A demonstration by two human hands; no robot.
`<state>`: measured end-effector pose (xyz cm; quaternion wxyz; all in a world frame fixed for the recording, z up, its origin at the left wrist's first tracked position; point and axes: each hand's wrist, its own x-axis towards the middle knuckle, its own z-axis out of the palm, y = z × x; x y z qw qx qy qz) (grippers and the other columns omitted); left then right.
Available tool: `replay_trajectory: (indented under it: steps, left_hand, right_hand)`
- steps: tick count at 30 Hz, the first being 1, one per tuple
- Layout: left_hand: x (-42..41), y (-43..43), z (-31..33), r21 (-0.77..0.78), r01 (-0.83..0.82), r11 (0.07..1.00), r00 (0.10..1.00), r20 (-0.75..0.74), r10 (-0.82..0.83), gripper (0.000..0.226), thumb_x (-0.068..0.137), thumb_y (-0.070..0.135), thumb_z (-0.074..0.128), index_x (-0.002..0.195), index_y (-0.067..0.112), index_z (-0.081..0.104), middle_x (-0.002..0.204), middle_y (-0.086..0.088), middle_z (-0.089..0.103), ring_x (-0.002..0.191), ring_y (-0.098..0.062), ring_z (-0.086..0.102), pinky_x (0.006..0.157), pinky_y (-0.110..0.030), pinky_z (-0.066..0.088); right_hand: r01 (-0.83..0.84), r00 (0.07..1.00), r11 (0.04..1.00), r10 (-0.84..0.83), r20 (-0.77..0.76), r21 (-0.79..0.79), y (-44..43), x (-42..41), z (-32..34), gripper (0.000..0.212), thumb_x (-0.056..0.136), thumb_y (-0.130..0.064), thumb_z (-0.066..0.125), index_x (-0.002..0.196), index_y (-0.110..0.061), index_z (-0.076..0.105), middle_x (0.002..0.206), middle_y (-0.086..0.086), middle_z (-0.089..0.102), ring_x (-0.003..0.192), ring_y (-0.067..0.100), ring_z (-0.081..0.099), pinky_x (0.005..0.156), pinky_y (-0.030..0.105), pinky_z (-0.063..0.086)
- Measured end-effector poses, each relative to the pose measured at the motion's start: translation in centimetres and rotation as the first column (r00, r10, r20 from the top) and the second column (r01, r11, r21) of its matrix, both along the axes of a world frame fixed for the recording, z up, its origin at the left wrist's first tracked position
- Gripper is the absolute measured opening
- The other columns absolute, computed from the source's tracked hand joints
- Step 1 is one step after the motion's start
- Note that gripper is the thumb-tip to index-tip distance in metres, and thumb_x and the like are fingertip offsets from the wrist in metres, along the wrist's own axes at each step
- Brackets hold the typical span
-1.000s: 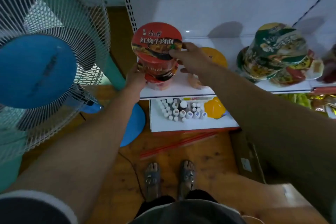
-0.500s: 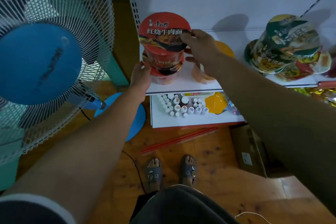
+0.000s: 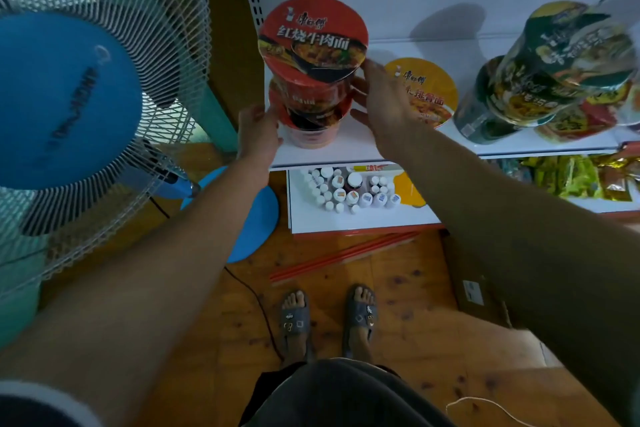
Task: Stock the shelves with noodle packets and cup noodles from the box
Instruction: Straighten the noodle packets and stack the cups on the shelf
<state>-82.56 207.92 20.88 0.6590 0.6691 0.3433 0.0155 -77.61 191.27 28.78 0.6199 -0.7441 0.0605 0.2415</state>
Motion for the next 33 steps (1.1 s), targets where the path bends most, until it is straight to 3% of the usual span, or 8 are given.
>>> replay_trajectory:
  steps: [2, 5, 9, 14, 21, 24, 28, 33]
  left_hand:
    - [-0.8, -0.8, -0.6, -0.016, 0.073, 0.997, 0.997, 0.017, -0.073, 0.031, 0.088, 0.038, 0.061, 0.116, 0.025, 0.055, 0.119, 0.004, 0.058, 0.114, -0.016, 0.054, 0.096, -0.037, 0.046]
    - [-1.1, -1.2, -0.7, 0.001, 0.09, 0.996, 0.995, 0.039, -0.09, 0.049, 0.091, 0.042, 0.06, 0.136, 0.032, 0.046, 0.138, 0.009, 0.053, 0.127, -0.016, 0.049, 0.105, -0.043, 0.041]
    - [-0.6, -0.7, -0.8, 0.004, 0.099, 0.995, 0.991, 0.085, -0.099, 0.037, 0.098, 0.037, 0.052, 0.134, 0.034, 0.052, 0.132, 0.011, 0.055, 0.121, -0.012, 0.051, 0.097, -0.035, 0.042]
    - [-0.3, -0.3, -1.8, 0.043, 0.119, 0.992, 0.983, 0.137, -0.124, 0.026, 0.102, 0.035, 0.045, 0.126, 0.043, 0.05, 0.115, 0.025, 0.053, 0.12, -0.01, 0.048, 0.101, -0.035, 0.04]
    - [0.6, 0.2, -4.1, 0.053, 0.093, 0.994, 0.965, 0.241, -0.103, 0.019, 0.105, 0.038, 0.041, 0.123, 0.039, 0.044, 0.118, 0.017, 0.055, 0.113, -0.005, 0.052, 0.093, -0.028, 0.046]
    - [1.2, 0.3, -4.9, 0.072, 0.036, 0.997, 0.956, 0.289, -0.055, 0.028, 0.103, 0.046, 0.039, 0.128, 0.033, 0.041, 0.123, 0.011, 0.054, 0.117, -0.009, 0.053, 0.097, -0.032, 0.045]
    - [2.4, 0.2, -5.5, 0.052, -0.048, 0.997, 0.946, 0.322, 0.029, 0.049, 0.101, 0.054, 0.034, 0.137, 0.026, 0.05, 0.138, 0.002, 0.057, 0.125, -0.013, 0.053, 0.109, -0.042, 0.043]
    - [1.3, -0.6, -5.0, 0.095, 0.099, 0.99, 0.923, 0.362, -0.128, 0.063, 0.079, 0.073, 0.032, 0.131, 0.041, 0.046, 0.135, 0.015, 0.057, 0.126, -0.001, 0.051, 0.109, -0.032, 0.042]
  right_hand:
    - [-0.006, 1.0, 0.999, 0.007, 0.024, -0.032, 0.2, 0.0, -0.9, 0.032, 0.103, -0.018, 0.028, 0.123, -0.018, 0.054, 0.118, 0.005, 0.06, 0.115, 0.019, 0.053, 0.106, 0.042, 0.043]
    - [-0.055, 0.997, 0.988, 0.063, 0.047, -0.142, 0.7, -0.4, -1.4, 0.032, 0.101, -0.012, 0.032, 0.122, -0.018, 0.056, 0.099, -0.009, 0.057, 0.094, 0.006, 0.051, 0.078, 0.016, 0.042]
    - [-0.025, 0.995, 0.972, 0.047, 0.089, -0.234, 1.2, -1.6, -3.0, 0.038, 0.091, -0.023, 0.042, 0.126, -0.026, 0.058, 0.111, -0.002, 0.061, 0.108, 0.02, 0.052, 0.089, 0.032, 0.041]
    - [0.035, 0.994, 0.995, -0.025, 0.104, -0.099, 1.2, -2.0, -5.8, 0.042, 0.099, -0.011, 0.043, 0.139, -0.019, 0.05, 0.102, -0.012, 0.054, 0.093, 0.005, 0.05, 0.086, 0.023, 0.046]
    - [0.067, 0.984, 0.998, -0.066, 0.166, -0.001, 2.1, -2.0, -9.5, 0.075, 0.058, -0.011, 0.046, 0.131, -0.02, 0.054, 0.087, -0.017, 0.057, 0.077, 0.0, 0.05, 0.065, 0.017, 0.038]
    - [0.07, 0.976, 0.993, -0.088, 0.201, 0.094, 2.2, -2.2, -11.2, 0.066, 0.066, -0.012, 0.047, 0.13, -0.026, 0.052, 0.105, -0.014, 0.063, 0.087, -0.008, 0.055, 0.073, 0.013, 0.043]
    - [0.042, 0.975, 0.99, -0.07, 0.209, 0.135, 2.1, -3.4, -13.4, 0.083, 0.066, -0.003, 0.046, 0.147, -0.023, 0.042, 0.132, -0.014, 0.058, 0.12, 0.003, 0.053, 0.105, 0.038, 0.045]
    - [0.031, 0.976, 0.984, -0.068, 0.207, 0.174, 1.6, -4.4, -16.0, 0.078, 0.08, 0.008, 0.043, 0.148, -0.029, 0.04, 0.132, -0.019, 0.053, 0.129, 0.001, 0.049, 0.086, 0.017, 0.049]
